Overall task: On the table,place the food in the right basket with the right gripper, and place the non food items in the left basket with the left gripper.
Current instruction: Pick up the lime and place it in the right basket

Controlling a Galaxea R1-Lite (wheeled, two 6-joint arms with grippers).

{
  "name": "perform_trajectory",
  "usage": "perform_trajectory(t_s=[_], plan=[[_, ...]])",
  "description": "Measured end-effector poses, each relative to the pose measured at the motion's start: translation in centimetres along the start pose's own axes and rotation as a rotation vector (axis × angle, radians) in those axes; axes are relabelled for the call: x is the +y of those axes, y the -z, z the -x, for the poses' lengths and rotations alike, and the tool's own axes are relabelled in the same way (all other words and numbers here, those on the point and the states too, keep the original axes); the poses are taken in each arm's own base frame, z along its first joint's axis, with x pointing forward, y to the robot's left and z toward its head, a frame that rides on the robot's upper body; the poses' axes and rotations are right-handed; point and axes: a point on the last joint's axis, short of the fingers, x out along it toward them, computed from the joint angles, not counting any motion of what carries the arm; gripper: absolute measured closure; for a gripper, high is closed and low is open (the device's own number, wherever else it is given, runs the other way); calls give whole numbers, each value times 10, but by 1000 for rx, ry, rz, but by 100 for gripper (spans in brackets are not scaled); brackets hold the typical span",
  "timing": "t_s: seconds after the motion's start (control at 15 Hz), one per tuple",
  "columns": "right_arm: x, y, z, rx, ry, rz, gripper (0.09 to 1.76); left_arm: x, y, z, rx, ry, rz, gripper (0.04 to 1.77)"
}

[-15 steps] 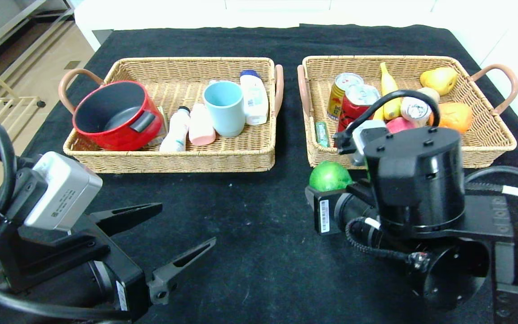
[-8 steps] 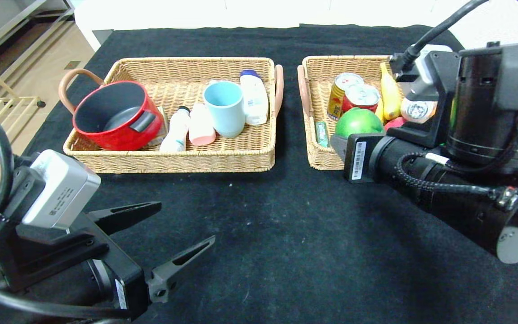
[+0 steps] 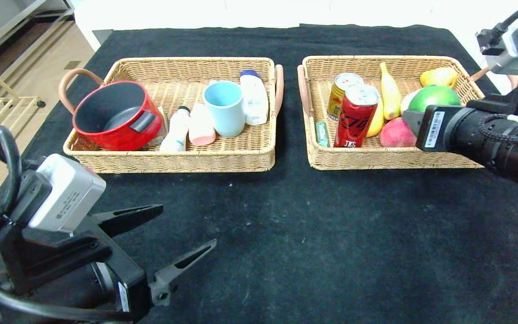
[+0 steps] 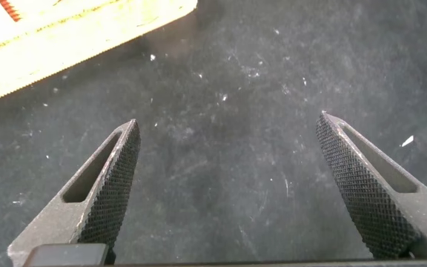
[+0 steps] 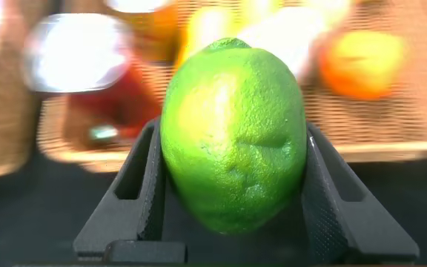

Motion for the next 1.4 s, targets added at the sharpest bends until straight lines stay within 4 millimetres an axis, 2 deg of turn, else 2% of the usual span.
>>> perform_trajectory(t_s=[0.27, 0.47, 0.67, 0.87, 1.4], plan=[[-43, -6, -5, -13, 62, -14, 77, -1, 3, -3, 16, 2, -3, 9], [-65, -12, -10, -35, 67, -33, 77, -1, 4, -4, 24, 5, -4, 9], [-85, -20, -29, -138, 75, -71, 77, -1, 5, -4, 30, 7, -5, 9], [-94, -18, -54, -215, 77, -74, 77, -2, 6, -7, 37, 6, -6, 9], [-94, -3, -113, -289, 89, -73, 77, -2, 8, -10, 48, 5, -6, 9]])
